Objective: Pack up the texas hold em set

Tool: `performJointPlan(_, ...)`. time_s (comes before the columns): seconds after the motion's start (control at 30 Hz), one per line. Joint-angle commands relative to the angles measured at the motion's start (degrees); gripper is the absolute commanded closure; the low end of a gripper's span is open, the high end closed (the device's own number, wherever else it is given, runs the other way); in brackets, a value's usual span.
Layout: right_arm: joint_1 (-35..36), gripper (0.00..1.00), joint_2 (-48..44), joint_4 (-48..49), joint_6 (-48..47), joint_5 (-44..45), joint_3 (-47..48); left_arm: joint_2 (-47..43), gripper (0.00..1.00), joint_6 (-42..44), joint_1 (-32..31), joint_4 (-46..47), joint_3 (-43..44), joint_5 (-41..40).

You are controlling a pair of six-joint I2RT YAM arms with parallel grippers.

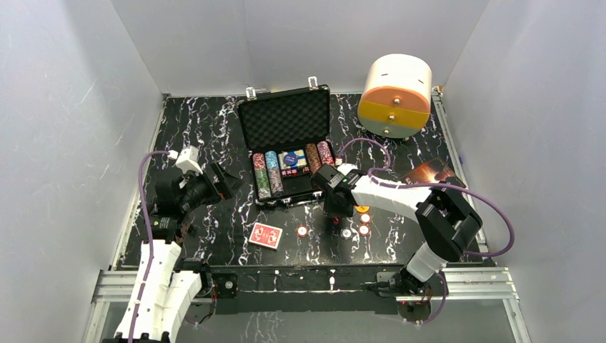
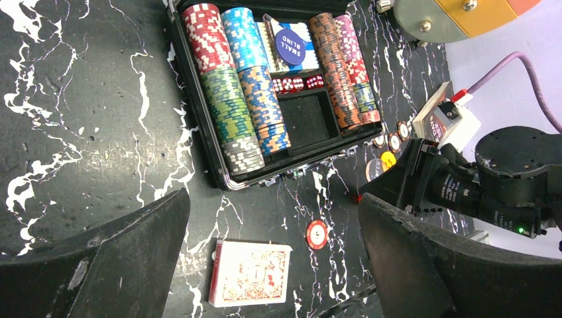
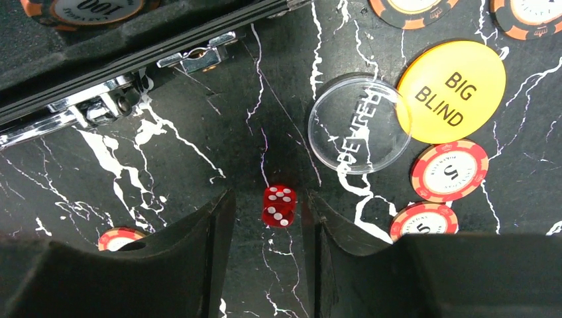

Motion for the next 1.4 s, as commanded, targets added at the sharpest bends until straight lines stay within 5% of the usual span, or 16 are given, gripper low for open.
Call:
performJointPlan(0.0,-0.07,0.51,0.24,-0.17,2.04,2.1,-0.21,-0.8,0.01,-0.04,0.27,-0.94,0.85,0.36)
performJointPlan(0.13,-0.03,0.51,0.39,0.58,1.79,0.13,-1.21,-0.74,0.02,-0.05,0.26,-0.94,0.91,0.36)
performJointPlan(0.3,-0.01,0.67,0.16,2.13,0.31,0.35,-1.46,-1.0,0.02,-0.05,0.26,-0.94,0.86,0.18)
performJointPlan(0.5,-0.02,0.75,-0.58,1.27,-1.79,0.66,0.24,-1.0,0.02,-0.05,0.27,-0.94,0.86,0.17)
performJointPlan(0.9,-0.67,0.72,-1.73,2.35,-13.35,-0.57,11.94,-1.0,0.01,-0.05,0.26,-1.03,0.84,0.03)
performJointPlan(1.37,-5.72,0.72,18.55,8.72,-24.27,-9.31,31.09,-0.78,0.02,-0.05,0.27,-1.2,0.88,-0.39)
